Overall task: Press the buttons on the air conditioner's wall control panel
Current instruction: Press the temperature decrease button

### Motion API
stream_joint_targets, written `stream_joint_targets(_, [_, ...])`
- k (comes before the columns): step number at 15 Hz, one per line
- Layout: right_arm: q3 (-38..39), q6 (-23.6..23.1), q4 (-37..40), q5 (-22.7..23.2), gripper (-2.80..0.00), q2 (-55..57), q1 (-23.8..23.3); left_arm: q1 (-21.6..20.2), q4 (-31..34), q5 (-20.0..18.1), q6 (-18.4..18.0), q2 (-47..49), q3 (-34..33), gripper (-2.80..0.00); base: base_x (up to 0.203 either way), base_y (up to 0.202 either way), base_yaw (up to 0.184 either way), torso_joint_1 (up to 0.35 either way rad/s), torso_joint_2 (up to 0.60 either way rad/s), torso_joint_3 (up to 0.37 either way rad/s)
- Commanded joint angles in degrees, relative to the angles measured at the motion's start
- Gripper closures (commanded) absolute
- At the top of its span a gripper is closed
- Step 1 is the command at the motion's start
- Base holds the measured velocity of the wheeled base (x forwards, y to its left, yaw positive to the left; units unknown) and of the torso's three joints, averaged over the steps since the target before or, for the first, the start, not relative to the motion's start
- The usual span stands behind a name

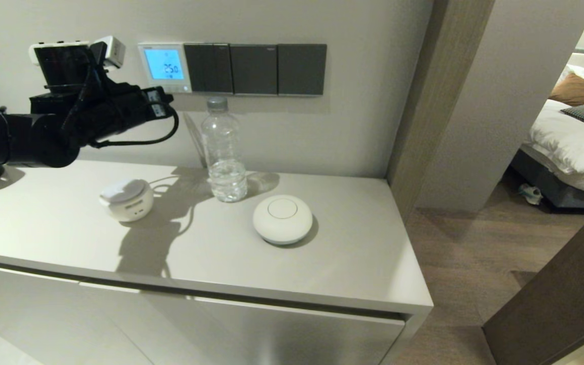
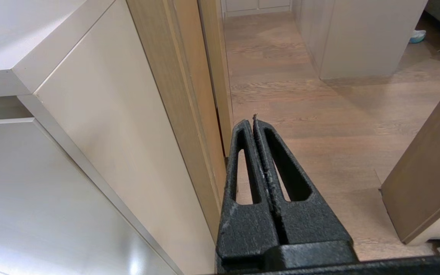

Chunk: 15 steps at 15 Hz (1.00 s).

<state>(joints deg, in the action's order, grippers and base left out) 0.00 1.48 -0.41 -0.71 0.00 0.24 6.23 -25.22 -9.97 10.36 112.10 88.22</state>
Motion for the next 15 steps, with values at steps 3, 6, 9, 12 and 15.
stream_joint_targets(3, [0.2,0.0,0.0,0.0,0.0,0.1,0.0,0.0,-0.3,0.0,0.1,-0.6,-0.4,0.0,0.0,0.0,0.0,0.0,0.0,0.0])
stream_joint_targets(6, [0.2,-0.1,0.0,0.0,0.0,0.0,0.0,0.0,-0.3,0.0,0.2,-1.7,-1.0,0.0,0.0,0.0,0.0,0.0,0.0,0.0])
stream_joint_targets(9, [0.2,0.0,0.0,0.0,0.0,0.0,0.0,0.3,-0.3,0.0,0.1,-2.9,-1.9,0.0,0.0,0.0,0.0,0.0,0.0,0.0])
stream_joint_targets(12, [0.2,0.0,0.0,0.0,0.0,0.0,0.0,0.3,-0.3,-0.1,0.0,-3.2,-2.1,0.0,0.0,0.0,0.0,0.0,0.0,0.0])
stream_joint_targets(15, [0.2,0.0,0.0,0.0,0.0,0.0,0.0,0.3,-0.3,-0.1,0.0,-2.4,-1.5,0.0,0.0,0.0,0.0,0.0,0.0,0.0])
